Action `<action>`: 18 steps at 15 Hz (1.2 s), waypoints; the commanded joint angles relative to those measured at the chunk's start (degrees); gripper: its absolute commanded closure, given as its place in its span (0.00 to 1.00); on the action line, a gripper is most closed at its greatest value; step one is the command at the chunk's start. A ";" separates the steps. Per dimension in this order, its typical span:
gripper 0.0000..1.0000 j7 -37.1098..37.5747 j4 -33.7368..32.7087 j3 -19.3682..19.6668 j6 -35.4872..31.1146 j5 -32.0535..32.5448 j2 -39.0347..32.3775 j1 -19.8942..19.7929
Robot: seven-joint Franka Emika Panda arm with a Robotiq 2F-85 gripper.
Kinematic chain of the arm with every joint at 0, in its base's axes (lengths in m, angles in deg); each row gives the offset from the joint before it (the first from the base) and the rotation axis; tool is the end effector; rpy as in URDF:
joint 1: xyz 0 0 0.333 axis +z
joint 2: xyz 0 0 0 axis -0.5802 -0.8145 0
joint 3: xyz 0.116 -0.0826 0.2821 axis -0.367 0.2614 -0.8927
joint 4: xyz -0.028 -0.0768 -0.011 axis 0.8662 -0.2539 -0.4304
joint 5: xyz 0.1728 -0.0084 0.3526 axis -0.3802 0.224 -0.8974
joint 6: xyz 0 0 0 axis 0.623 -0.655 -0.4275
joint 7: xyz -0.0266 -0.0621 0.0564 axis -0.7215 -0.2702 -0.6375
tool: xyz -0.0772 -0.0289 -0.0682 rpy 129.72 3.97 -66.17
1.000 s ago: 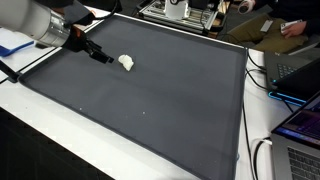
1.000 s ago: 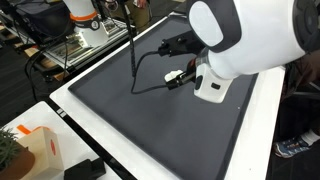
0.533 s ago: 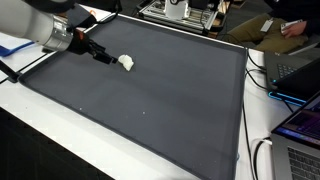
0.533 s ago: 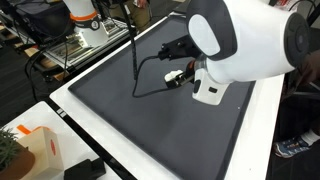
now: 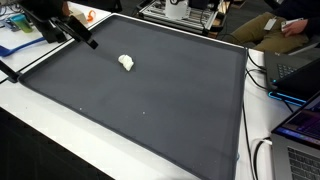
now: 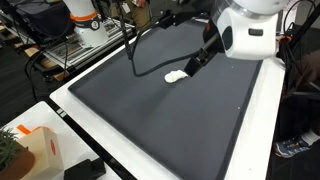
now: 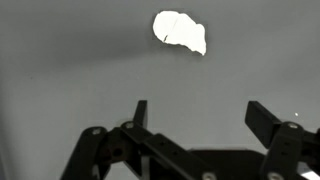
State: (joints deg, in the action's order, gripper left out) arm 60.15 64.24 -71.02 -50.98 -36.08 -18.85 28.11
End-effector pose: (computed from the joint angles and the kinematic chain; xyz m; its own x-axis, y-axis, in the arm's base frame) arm 0.7190 -0.0917 0.3294 0.9418 -0.1243 -0.3122 -0.1731 -0.9758 -0.1336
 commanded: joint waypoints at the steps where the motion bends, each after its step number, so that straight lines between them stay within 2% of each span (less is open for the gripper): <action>1: 0.00 -9.42 13.70 -1.60 -1.77 -0.30 10.41 -0.79; 4: 0.00 -19.03 21.05 -2.10 -1.80 2.86 17.48 -0.82; 5: 0.00 -13.74 12.15 -1.57 -0.49 1.38 10.73 -0.35; 9: 0.00 -17.84 17.87 -1.59 -0.49 1.96 15.99 -0.33; 17: 0.00 -18.10 18.89 -1.62 -0.60 1.99 16.14 -0.33; 18: 0.00 -17.67 23.19 -1.34 -4.73 2.79 18.63 0.20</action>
State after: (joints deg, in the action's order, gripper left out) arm 41.96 83.25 -72.34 -51.75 -34.23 -2.69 28.03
